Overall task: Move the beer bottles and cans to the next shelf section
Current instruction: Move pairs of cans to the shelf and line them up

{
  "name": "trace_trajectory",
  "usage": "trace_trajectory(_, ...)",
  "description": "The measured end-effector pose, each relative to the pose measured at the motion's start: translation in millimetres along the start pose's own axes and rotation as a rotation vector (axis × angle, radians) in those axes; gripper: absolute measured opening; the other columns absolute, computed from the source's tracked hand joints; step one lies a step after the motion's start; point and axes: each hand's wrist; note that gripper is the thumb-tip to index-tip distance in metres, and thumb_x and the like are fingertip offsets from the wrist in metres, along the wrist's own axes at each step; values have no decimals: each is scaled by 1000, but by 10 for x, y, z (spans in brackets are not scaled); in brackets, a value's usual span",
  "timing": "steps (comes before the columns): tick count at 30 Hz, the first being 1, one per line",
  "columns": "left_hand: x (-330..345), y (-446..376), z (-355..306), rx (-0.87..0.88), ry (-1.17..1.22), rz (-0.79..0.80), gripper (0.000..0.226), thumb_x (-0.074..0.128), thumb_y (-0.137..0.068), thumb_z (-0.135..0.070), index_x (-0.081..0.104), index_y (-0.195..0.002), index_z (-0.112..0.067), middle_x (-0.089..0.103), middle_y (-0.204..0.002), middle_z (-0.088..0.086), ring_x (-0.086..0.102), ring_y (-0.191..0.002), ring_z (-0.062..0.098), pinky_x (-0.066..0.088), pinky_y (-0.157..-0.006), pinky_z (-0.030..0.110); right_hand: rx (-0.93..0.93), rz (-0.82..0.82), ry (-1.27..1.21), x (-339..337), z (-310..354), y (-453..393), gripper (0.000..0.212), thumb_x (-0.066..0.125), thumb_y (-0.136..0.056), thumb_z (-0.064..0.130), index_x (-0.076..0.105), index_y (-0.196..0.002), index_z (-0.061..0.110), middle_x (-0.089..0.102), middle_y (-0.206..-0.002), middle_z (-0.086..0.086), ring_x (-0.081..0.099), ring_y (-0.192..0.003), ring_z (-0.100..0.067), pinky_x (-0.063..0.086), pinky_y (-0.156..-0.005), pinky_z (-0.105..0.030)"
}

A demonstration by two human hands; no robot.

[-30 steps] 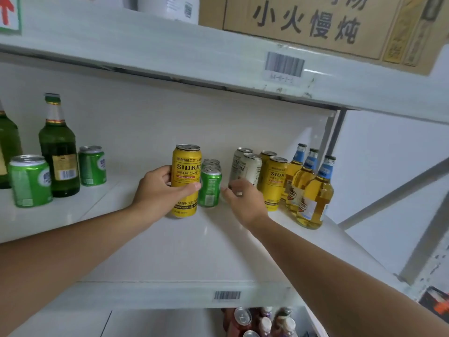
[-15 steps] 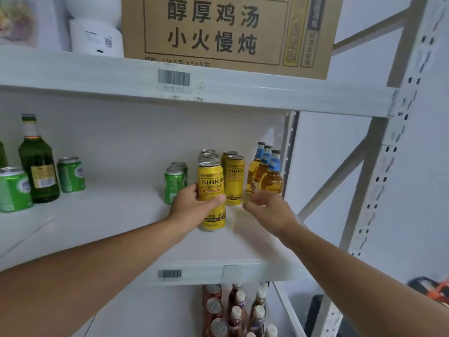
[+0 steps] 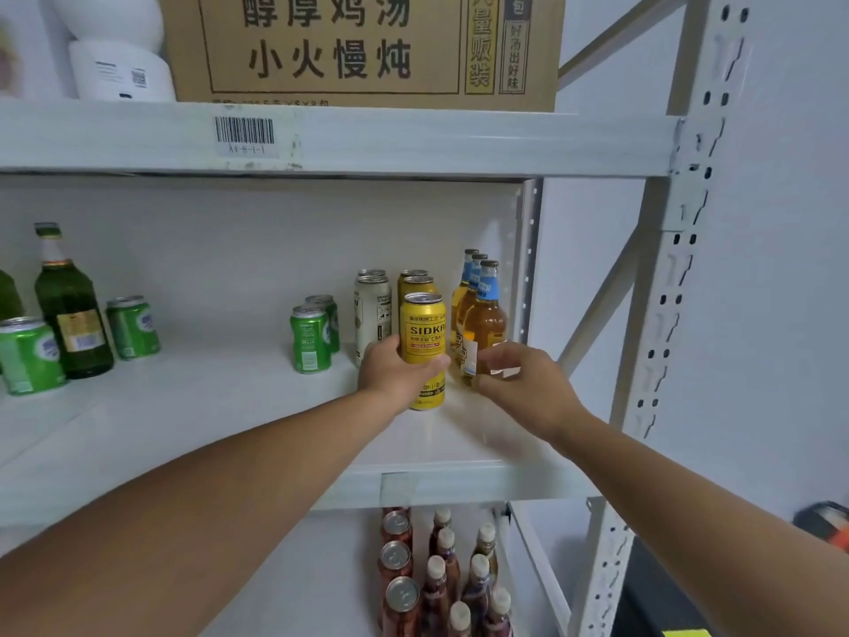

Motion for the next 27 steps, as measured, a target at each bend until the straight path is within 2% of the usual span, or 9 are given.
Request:
trace_trajectory(3, 46, -65, -18, -15, -38, -2, 56, 94, -74, -53, 78, -122, -29, 80, -121, -4, 76, -109, 21, 62, -102, 47, 4, 14, -18, 34, -43, -24, 35, 81, -91, 37, 74, -124, 30, 70, -123, 11, 70, -109, -14, 60, -98, -42)
trace_trajectory(7, 107, -152, -47, -24, -85, -28, 59, 94, -72, -55, 78, -123, -28, 80, -121, -4, 76, -109, 21, 62, -100, 47, 17, 33, -30, 75, -91, -52, 35, 81, -89, 36, 73, -123, 32, 71, -120, 12, 72, -106, -13, 61, -96, -42)
trace_trajectory(12, 125, -265, -54, -35, -131, -39, 53, 93, -75, -54, 79, -118, -28, 81, -117, -3, 77, -108, 22, 62, -100, 45, 26, 61, 8, 117, -165, -74, 40, 79, -84, 43, 73, -122, 37, 72, -110, 20, 72, -100, -7, 61, -95, -40)
trace_trajectory(18, 168, -367, -58, -54, -140, -36, 55, 94, -75, -53, 80, -120, -26, 81, -117, -2, 77, -108, 23, 62, -99, 44, 20, 73, 6, 160, -184, -98, 29, 75, -93, 36, 74, -121, 30, 72, -110, 13, 69, -101, -10, 60, -96, -40)
trace_trajectory(22, 160, -374, -45, -47, -148, -11, 64, 94, -76, -52, 75, -128, -23, 78, -126, 1, 74, -114, 25, 60, -100, 42, 22, 94, -10, 196, -203, -92, 31, 72, -96, 38, 72, -125, 28, 72, -115, 10, 68, -105, -13, 59, -98, -41)
trace_trajectory(25, 40, -282, 49, 26, -274, 56, 91, 92, -62, -67, 64, -138, -25, 71, -135, 1, 71, -117, 22, 60, -102, 45, -2, 85, -2, 238, -182, -102, 32, 72, -95, 42, 70, -125, 30, 72, -118, 10, 67, -106, -11, 57, -97, -37)
trace_trajectory(27, -115, -168, 133, 128, -441, 69, 86, 85, -75, -65, 57, -145, -24, 63, -143, 3, 66, -125, 23, 57, -105, 47, -19, 90, 12, 284, -142, -112, 30, 72, -95, 43, 69, -122, 31, 71, -120, 9, 66, -109, -12, 54, -96, -34)
Point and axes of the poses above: each hand's wrist, its own y-axis away from the middle knuckle, its own x-axis out of the palm, z = x × y
